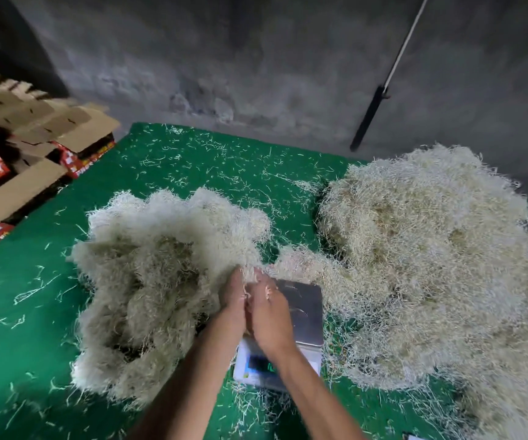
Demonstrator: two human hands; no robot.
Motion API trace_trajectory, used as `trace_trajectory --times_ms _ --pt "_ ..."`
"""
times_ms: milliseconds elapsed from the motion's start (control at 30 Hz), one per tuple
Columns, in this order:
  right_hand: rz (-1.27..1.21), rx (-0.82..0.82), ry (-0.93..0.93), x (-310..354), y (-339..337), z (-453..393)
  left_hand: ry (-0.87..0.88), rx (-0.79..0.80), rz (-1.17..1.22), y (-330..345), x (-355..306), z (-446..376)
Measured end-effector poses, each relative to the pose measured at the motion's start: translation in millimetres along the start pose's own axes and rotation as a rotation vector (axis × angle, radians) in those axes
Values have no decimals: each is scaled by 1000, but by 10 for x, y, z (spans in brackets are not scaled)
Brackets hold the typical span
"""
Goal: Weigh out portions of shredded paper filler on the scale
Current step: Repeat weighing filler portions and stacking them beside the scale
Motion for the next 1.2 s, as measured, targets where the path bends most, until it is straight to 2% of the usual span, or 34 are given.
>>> trace_trajectory --times_ms 33,133,167,200,233,300,367,400,500,533,567,667,733,800,867,900,967,1033,1067,1133,1200 --pt "-27 -20 -45 149 -39 0 -23 20 17 19 6 110" --pt "-2 -44 -52 416 -242 -61 -61 304 -299 295 20 501" --pt "24 -36 -43 443 -285 -54 -55 328 -325 295 -71 646" --pt "65 -35 -63 478 -290 -17 -17 312 -266 204 -178 694" --pt "132 -29 -124 566 -238 76 72 210 -210 21 -431 830" --pt "266 53 -309 816 134 345 239 109 16 -342 -665 927" --pt "329 108 -478 975 507 567 162 122 126 -452 -522 937" --pt "339 88 -508 1030 611 605 99 186 128 -426 -376 974" --pt "297 -26 -400 994 586 540 17 260 131 -435 -164 1088" --pt "279 -40 -361 910 563 537 42 230 61 -510 -234 1113" --pt "260 -33 -344 833 588 561 42 269 171 -582 -253 1099" --pt "267 51 -499 851 943 811 74 113 243 -1012 -285 956" --pt "268 63 -597 941 1164 932 89 62 274 -1153 -168 959" --pt "211 27 -506 1018 1155 813 31 121 363 -1111 45 1062" --pt "230 33 -352 944 1058 616 -81 237 282 -1046 142 1151" --pt "258 62 -295 867 1032 548 -60 278 229 -1075 56 1152" --pt "257 164 -288 780 1129 555 106 56 123 -1395 -367 1183" --pt "332 242 -416 837 1386 722 217 -60 206 -1545 -559 1255" --pt "380 266 -485 917 1539 802 228 -64 302 -1534 -518 1298" --pt "340 236 -519 1075 1637 768 127 74 592 -1337 -242 1311" --pt "196 188 -400 1034 1513 575 -50 232 643 -1134 -22 1386"
Point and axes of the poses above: each hand's wrist, its own z-axis away from the middle knuckle, its own y-axis out of the palm, x = y × z, the point moved 10 cm from there along -z, towards the middle knuckle, and after that the axes turned 12 degrees about x, right-handed, at the moved point
